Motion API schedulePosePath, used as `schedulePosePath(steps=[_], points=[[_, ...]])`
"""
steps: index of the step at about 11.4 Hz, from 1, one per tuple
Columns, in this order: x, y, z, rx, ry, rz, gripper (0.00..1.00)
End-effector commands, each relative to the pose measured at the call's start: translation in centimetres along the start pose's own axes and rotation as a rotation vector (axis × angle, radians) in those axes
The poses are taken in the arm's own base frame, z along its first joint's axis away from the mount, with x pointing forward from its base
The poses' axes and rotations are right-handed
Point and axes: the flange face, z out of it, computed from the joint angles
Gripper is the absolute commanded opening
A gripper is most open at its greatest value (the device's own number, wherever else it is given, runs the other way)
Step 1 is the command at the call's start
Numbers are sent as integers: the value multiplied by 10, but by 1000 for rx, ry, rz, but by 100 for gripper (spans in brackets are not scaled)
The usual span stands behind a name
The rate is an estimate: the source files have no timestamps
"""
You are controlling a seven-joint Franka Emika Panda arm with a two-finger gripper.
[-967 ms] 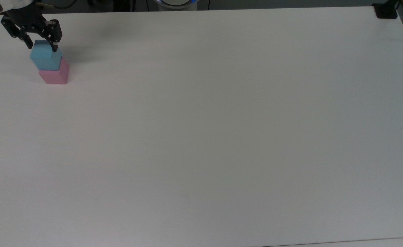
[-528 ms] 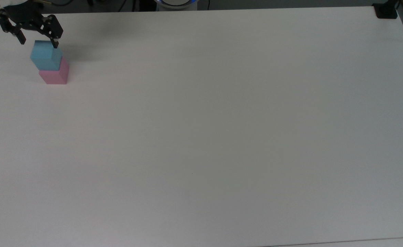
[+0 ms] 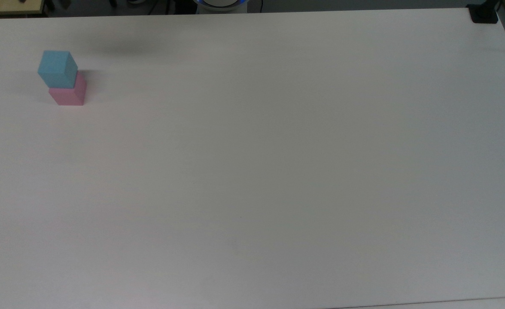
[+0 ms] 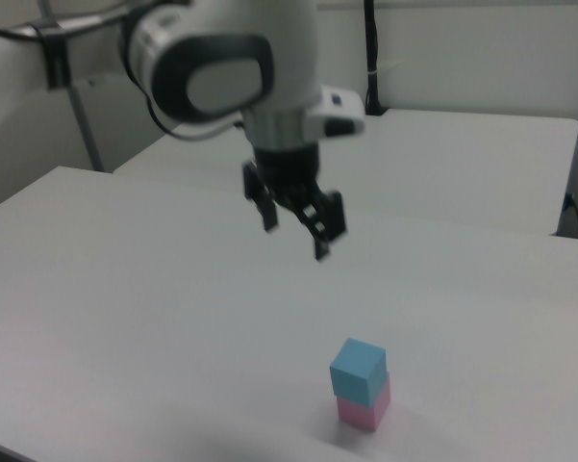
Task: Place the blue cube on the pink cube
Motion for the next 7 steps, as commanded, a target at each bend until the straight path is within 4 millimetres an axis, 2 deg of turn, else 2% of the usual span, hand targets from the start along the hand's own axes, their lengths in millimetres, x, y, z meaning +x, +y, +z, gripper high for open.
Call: schedulePosePath(steps=[1, 3, 5, 6, 7], points=[[-1, -89, -67, 32, -55, 49, 100], [-10, -148, -80, 26, -68, 30, 100], [-8, -203, -70, -61, -67, -72, 100], [-2, -219, -66, -69, -25, -102, 100], [5, -223, -55, -67, 13, -110, 100]])
